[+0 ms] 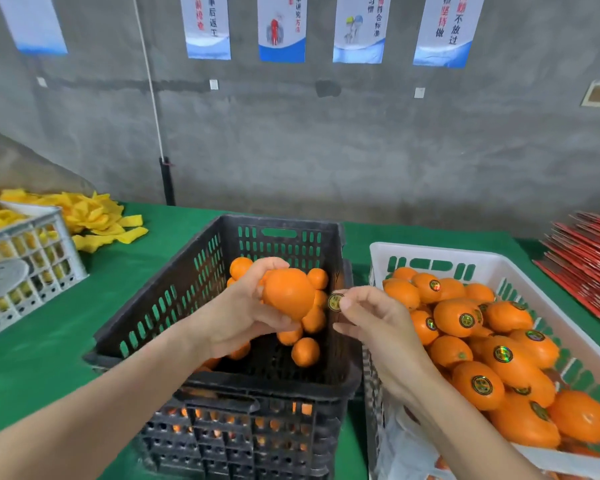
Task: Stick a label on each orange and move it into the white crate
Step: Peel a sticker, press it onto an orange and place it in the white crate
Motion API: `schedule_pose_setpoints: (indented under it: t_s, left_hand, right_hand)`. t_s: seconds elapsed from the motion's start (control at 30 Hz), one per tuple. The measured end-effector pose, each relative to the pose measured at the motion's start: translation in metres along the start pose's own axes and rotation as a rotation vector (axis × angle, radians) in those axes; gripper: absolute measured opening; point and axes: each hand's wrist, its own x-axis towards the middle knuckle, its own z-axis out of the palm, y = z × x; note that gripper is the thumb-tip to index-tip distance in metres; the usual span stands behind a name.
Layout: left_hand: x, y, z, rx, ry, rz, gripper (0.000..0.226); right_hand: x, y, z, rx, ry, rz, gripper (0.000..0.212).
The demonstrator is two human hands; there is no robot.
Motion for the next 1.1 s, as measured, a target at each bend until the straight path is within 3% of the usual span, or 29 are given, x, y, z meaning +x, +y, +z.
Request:
schedule_pose_setpoints:
  t_s: [0.1, 0.2, 0.43, 0.6, 0.77, 0.93, 1.1]
  left_hand:
    - [-0.023, 0.004, 0.029, -0.21, 0.005, 0.001, 0.048]
    - [-0.036, 0.005, 0.058, -0.21, 0.044, 0.015, 0.03]
    - [-0.046, -0.004, 0.103, -0.147, 0.122, 0.0, 0.051]
    - [-0.048, -0.01, 0.124, -0.147, 0.072, -0.042, 0.033]
    - [-0.048, -0.014, 0.138, -0.178, 0.087, -0.089, 0.054]
    - [-0.051, -0.018, 0.144, -0.179, 0.036, -0.074, 0.052]
    - [-0.048, -0.025, 0.146, -0.206, 0.026, -0.092, 0.05]
  right_hand:
    - [-0.018, -0.011, -0.004, 0.008, -0.13, 0.018, 0.018]
    - [-0.033, -0.021, -0.011, -0.092, -0.174, -0.046, 0.018]
    - [-0.058, -0.03, -0.033, -0.321, -0.133, -0.154, 0.013]
    - [-0.069, -0.029, -0.047, -0.388, -0.07, -0.219, 0.01]
    - [-0.082, -0.025, -0.05, -0.473, 0.052, -0.296, 0.008]
    - [-0.092, -0.015, -0.051, -0.489, 0.14, -0.406, 0.008]
    - [-0.091, -0.018, -0.062, -0.371, 0.062, -0.244, 0.052]
